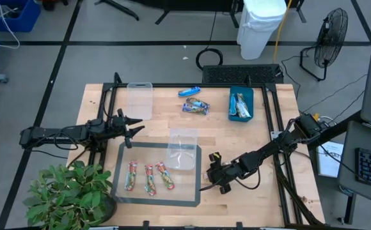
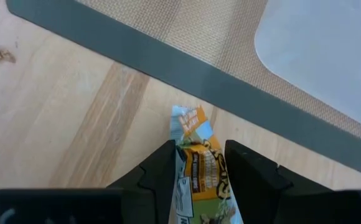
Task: Pick and place Granola Bars by type
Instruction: Put the yellow granola bar into the blue bin
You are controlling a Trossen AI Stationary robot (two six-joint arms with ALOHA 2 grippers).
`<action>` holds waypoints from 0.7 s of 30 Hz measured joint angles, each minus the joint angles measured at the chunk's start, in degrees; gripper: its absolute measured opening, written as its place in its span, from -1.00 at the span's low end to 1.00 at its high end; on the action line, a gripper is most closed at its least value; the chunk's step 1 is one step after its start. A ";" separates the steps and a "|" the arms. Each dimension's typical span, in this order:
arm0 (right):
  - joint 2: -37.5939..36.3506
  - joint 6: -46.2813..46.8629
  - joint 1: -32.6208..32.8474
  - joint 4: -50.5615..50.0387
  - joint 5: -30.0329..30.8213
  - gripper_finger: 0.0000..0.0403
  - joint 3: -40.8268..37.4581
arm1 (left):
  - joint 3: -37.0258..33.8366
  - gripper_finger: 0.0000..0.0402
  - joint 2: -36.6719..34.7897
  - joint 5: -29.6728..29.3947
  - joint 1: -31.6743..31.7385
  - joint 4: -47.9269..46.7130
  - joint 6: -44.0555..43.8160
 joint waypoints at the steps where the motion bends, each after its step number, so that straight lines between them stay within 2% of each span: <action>1: 0.00 0.00 0.00 0.04 0.00 -0.36 0.00 | 0.00 -0.22 0.00 0.00 0.00 0.00 0.00; 8: 0.00 0.00 0.00 1.36 -0.22 -0.40 0.00 | 0.00 -0.22 0.02 0.00 0.01 0.00 0.00; 12: 0.00 -0.02 0.00 1.34 -0.22 -0.58 0.00 | 0.00 -0.22 0.00 0.00 0.02 0.00 -0.02; 17: 0.00 -1.59 0.00 0.81 -0.24 -0.91 0.00 | 0.00 -0.22 0.02 0.00 0.02 0.00 0.00; 21: 0.00 -3.12 0.00 0.78 -0.23 -0.96 0.00 | 0.00 -0.22 0.00 0.00 0.00 0.00 0.00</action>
